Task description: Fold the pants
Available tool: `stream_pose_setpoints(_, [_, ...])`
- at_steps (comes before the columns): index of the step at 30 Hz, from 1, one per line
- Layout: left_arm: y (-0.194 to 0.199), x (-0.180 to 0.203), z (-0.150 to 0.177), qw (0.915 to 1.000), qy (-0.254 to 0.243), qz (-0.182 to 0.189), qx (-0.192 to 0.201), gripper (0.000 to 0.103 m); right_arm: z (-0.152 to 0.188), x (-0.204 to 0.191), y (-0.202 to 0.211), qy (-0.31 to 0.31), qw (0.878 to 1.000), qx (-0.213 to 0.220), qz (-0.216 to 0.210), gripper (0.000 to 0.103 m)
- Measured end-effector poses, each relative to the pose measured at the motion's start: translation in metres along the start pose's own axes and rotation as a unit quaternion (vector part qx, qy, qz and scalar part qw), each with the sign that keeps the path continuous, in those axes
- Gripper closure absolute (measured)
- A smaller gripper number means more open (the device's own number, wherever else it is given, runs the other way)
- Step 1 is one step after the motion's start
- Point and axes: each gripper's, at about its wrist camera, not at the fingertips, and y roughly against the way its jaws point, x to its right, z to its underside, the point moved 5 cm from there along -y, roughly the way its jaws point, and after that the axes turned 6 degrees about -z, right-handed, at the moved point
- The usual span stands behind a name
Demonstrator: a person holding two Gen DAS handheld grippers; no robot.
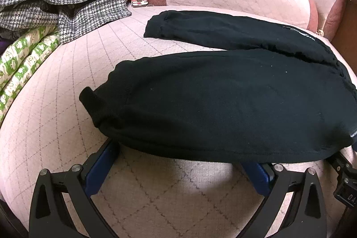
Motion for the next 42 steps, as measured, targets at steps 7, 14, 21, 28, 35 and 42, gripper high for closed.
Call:
stream_pose_setpoints(7, [0.002, -0.004, 0.0, 0.9999, 0.006, 0.008, -0.005, 0.0, 0.0, 0.002, 0.002, -0.005, 1.0, -0.004, -0.009, 0.0])
stream_pose_setpoints(14, [0.001, -0.004, 0.0, 0.9998, 0.006, 0.012, -0.014, 0.0, -0.001, 0.015, 0.01, -0.029, 0.996, -0.029, -0.082, 0.0])
stream_pose_setpoints(21, [0.003, -0.001, 0.003, 0.9999, 0.006, -0.008, -0.009, 0.0, 0.002, 0.046, 0.019, -0.188, 0.968, 0.059, -0.157, 0.0])
stream_pose_setpoints(28, [0.003, -0.004, 0.005, 0.9998, 0.014, 0.003, -0.016, 0.0, -0.007, 0.039, 0.017, -0.205, 0.966, 0.064, -0.145, 0.0])
stream_pose_setpoints(35, [0.008, -0.013, 0.006, 0.9983, 0.031, 0.05, -0.006, 0.0, -0.012, 0.053, 0.021, -0.251, 0.963, 0.04, -0.087, 0.036])
stream_pose_setpoints(42, [0.045, -0.041, 0.016, 0.9919, 0.1, 0.068, 0.04, 0.001, -0.022, 0.066, 0.078, -0.219, 0.966, 0.113, -0.081, 0.046])
